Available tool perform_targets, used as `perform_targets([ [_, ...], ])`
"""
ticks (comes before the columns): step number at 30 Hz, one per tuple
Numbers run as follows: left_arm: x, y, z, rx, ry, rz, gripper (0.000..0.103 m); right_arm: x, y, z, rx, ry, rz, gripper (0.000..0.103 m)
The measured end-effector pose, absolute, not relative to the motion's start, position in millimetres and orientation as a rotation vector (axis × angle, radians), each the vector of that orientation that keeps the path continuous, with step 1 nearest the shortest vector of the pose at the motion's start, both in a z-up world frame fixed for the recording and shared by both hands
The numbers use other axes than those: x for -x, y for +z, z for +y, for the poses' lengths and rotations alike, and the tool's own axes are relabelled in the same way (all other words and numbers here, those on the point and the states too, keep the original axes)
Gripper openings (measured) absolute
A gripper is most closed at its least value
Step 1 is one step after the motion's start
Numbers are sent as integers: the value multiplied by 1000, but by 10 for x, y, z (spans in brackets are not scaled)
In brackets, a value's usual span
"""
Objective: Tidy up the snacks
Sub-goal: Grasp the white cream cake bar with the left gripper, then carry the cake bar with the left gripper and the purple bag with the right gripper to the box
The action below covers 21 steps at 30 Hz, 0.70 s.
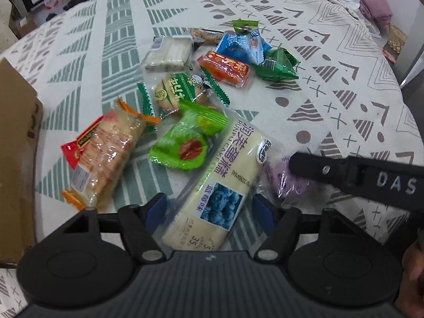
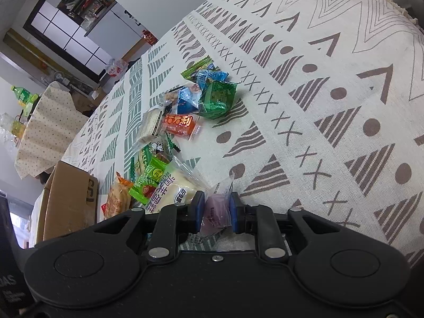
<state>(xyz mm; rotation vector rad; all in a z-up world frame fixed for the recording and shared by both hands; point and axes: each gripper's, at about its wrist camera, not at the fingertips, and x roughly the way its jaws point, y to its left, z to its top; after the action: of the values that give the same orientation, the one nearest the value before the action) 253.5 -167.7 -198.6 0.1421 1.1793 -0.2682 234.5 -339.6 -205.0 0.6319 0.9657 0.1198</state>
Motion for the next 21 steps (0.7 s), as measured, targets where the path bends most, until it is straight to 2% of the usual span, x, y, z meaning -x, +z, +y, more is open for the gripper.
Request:
perform_targets([
  [2,-2511,-1981,-1688,-152,-259,1178,58,-2349,-2049,-3365,-618,130,977,23],
  [4,-2498,-1960,-1663,-128,-261,1184,44,-2367,-2076,-3330,-618,151,1010,27],
  [7,-2491,-1915,-1614,-82,-255,1194,36,-2381,-2120,-3284,-628,180,1045,29],
  [14,-2387,-1720,-1536,-33,-229,1166,33,-2345,-2071,-3231,-597,208,1027,22],
  [21,-2248,-1478,-1417,1,-215,1116,33,-2252,-1932,-3227,-590,220,981,21],
])
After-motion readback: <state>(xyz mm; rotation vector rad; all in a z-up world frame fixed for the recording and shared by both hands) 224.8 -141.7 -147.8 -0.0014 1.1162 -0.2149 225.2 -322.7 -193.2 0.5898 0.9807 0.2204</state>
